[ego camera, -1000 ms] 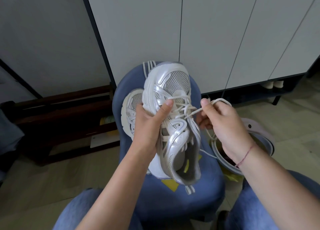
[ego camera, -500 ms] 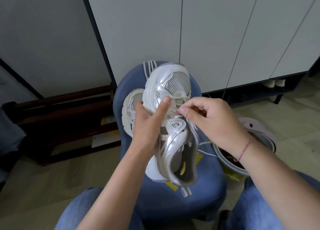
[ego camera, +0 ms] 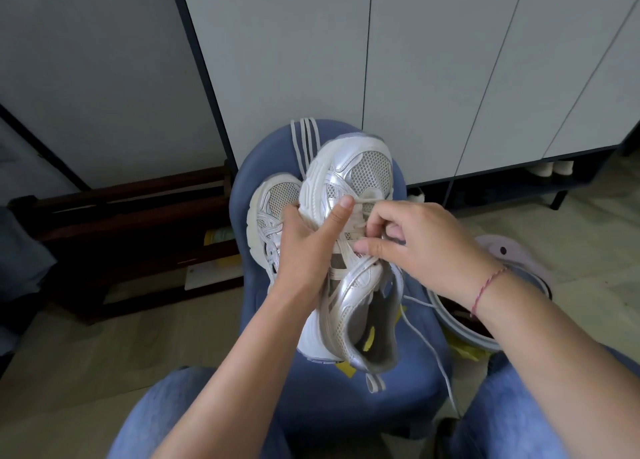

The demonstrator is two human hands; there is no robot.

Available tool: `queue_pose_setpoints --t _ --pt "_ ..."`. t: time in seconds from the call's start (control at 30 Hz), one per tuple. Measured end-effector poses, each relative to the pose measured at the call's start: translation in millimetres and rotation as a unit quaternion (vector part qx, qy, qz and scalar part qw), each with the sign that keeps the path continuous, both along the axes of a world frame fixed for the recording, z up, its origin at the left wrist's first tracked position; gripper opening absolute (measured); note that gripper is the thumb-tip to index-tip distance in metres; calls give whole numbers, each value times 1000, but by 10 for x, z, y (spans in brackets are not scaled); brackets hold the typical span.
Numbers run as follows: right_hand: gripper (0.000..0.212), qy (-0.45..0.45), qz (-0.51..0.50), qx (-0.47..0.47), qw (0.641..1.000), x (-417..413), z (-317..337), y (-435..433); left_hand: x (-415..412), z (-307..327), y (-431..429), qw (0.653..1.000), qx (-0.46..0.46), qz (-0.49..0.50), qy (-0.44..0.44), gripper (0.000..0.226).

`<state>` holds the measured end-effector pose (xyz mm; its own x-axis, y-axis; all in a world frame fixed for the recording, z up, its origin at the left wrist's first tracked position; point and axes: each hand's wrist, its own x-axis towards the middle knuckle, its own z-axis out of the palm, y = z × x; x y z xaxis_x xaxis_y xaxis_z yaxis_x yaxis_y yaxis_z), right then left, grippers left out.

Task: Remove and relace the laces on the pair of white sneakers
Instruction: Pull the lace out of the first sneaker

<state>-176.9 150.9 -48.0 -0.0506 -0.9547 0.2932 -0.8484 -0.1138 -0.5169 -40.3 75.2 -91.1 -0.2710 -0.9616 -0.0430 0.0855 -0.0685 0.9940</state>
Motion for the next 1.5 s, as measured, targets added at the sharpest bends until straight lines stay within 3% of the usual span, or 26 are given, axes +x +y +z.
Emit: queue_pose_setpoints --t 0.2,0.33,0.43,0.5,0.6,0.67,0.7,0.77,0.83,0.87,0.9,0.93,0.97,1.03,1.07,1.13,1.23,1.3,1.33,1.43,1.47,1.5 --pt "22 -121 56 36 990 -90 -10 2 -2 -13 -8 1000 -2 -8 7 85" --pt "30 -295 96 35 950 -102 -156 -55 21 -25 -50 999 12 -11 35 88" --pt "20 -371 104 33 922 -69 -180 -58 33 -32 -56 999 17 2 46 79" --pt "26 -310 77 29 947 -42 -172 -56 24 -35 -46 999 16 6 45 80" --pt "40 -125 0 -13 992 51 -123 -40 8 -32 -19 1000 -6 9 11 76" --pt "39 -104 -9 -24 994 73 -110 -26 5 -31 -11 1000 -9 7 8 76" --pt "37 -141 2 -11 990 63 -109 -29 6 -37 -15 1000 -8 8 12 80" --pt "31 -317 49 24 947 50 -123 -29 7 -43 -15 1000 -8 13 21 84" --pt "21 -522 73 54 848 42 -149 -34 3 -60 -17 999 -11 19 30 85" --pt "17 -594 74 66 798 52 -140 -28 0 -69 -18 999 -13 22 33 85" --pt "15 -627 67 71 773 49 -152 -36 -10 -71 -18 999 -16 25 33 87" --pt "14 -626 56 75 774 51 -147 -38 -16 -77 -22 999 -18 26 30 90" --pt "19 -576 39 73 813 31 -157 -47 -22 -75 -21 999 -19 27 24 92" --pt "33 -338 -11 57 940 29 -140 -37 -32 -58 -2 999 -28 32 4 91" --pt "37 -205 -39 36 977 44 -125 -27 -38 -48 19 999 -36 36 -10 89" --pt "39 -60 -69 -26 995 83 -103 -3 -43 -31 53 998 -45 39 -23 84" --pt "35 -106 -22 -72 992 61 -119 -8 -17 -24 34 999 -17 9 30 78" --pt "36 -247 26 -42 968 51 -125 -11 14 -31 -25 997 17 -28 66 81" --pt "35 -345 54 -25 937 63 -114 -1 23 -33 -48 995 35 -44 79 87" --pt "24 -631 106 15 768 114 -60 30 25 -19 -57 992 75 -47 91 98" --pt "24 -672 103 15 733 126 -34 39 24 -13 -49 992 76 -39 89 93" --pt "23 -677 100 13 729 122 -21 38 25 -10 -46 993 73 -33 91 87"
